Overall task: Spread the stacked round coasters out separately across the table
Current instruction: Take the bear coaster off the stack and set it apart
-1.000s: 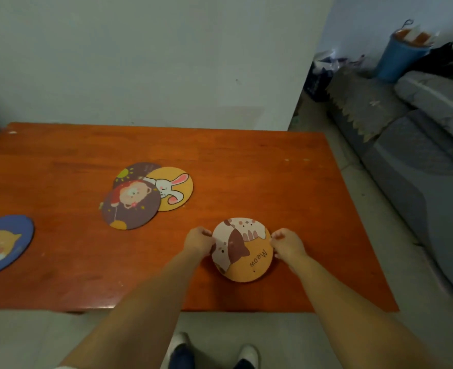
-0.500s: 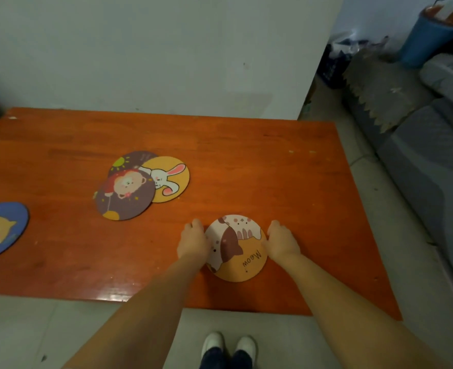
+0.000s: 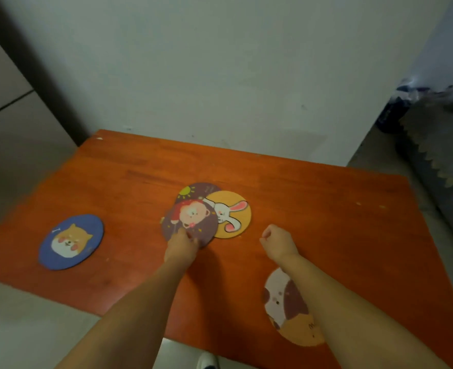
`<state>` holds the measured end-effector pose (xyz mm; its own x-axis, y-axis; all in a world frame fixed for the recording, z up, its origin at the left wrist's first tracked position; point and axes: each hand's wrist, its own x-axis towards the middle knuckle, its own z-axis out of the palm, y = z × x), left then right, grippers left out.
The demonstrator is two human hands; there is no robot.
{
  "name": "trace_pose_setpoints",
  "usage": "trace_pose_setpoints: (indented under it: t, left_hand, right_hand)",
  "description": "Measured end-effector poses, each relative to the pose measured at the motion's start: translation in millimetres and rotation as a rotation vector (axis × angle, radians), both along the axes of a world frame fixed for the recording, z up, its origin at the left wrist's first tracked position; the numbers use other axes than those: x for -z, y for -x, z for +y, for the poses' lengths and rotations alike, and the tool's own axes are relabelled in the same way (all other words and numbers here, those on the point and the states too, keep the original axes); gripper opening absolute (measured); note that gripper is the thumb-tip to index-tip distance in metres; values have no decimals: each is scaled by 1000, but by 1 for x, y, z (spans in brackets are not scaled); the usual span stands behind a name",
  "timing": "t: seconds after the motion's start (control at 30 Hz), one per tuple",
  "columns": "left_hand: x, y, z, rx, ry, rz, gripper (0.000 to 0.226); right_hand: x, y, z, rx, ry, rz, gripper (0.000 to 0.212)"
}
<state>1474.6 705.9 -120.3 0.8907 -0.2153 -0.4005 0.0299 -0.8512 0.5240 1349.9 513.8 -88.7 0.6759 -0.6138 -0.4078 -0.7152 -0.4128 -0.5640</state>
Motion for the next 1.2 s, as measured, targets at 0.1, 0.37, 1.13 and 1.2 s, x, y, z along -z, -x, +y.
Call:
trace_pose_setpoints:
  t: [0.1, 0.37, 1.13, 1.2]
  left_hand:
    - [8, -45, 19, -74, -22, -16, 40]
    - [19, -118, 35, -142, -56, 91, 37]
    - [-28, 8, -126, 84, 299, 269, 33]
    - [-36, 59, -161, 166, 309, 256, 39]
  right_hand:
    - [4, -45, 24, -14, -28, 13, 14]
    - [30, -129, 55, 38, -31, 120, 21]
    - [-22, 48, -49, 577, -124, -96, 8]
    - [-25, 105, -72, 644, -95, -104, 6]
